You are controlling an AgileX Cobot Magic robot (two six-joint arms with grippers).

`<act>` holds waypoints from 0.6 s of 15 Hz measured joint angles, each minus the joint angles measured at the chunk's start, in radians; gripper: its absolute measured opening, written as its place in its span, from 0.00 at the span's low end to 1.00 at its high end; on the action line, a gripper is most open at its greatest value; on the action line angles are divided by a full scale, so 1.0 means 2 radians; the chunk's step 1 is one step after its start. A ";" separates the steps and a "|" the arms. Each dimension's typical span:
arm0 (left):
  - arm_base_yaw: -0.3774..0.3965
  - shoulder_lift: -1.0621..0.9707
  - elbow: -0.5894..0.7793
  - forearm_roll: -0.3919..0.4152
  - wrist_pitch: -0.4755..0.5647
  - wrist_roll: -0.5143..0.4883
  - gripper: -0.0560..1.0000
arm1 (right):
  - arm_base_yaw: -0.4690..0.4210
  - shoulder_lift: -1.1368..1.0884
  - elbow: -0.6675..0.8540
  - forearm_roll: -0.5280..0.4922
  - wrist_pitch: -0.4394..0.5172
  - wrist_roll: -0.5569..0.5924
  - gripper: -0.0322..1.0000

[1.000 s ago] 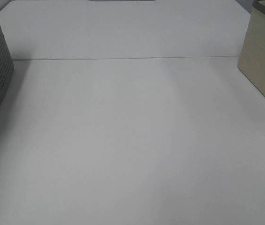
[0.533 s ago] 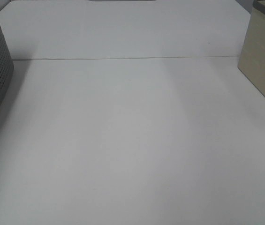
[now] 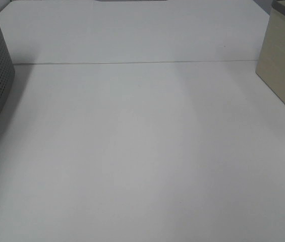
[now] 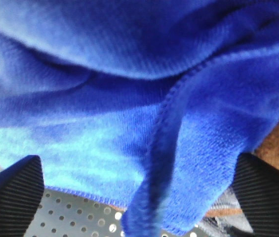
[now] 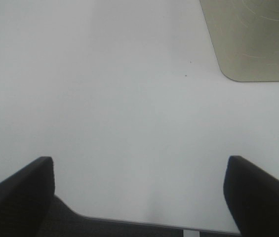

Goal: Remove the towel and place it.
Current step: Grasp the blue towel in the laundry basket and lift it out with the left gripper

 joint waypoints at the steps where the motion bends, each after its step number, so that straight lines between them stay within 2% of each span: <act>1: 0.000 0.000 -0.001 0.000 0.000 0.000 0.93 | 0.000 0.000 0.000 0.000 0.000 0.000 0.90; 4: 0.000 0.000 -0.009 0.000 0.000 0.000 0.62 | 0.000 0.000 0.000 0.000 0.000 0.000 0.90; 6: 0.000 0.000 -0.009 0.000 0.013 0.000 0.21 | 0.000 0.000 0.000 0.000 0.000 0.000 0.90; 7: 0.000 0.000 -0.009 0.000 0.029 0.000 0.08 | 0.000 0.000 0.000 0.000 0.000 0.000 0.90; 9: 0.000 0.000 -0.009 0.000 0.043 0.000 0.05 | 0.000 0.000 0.000 0.000 0.000 0.000 0.90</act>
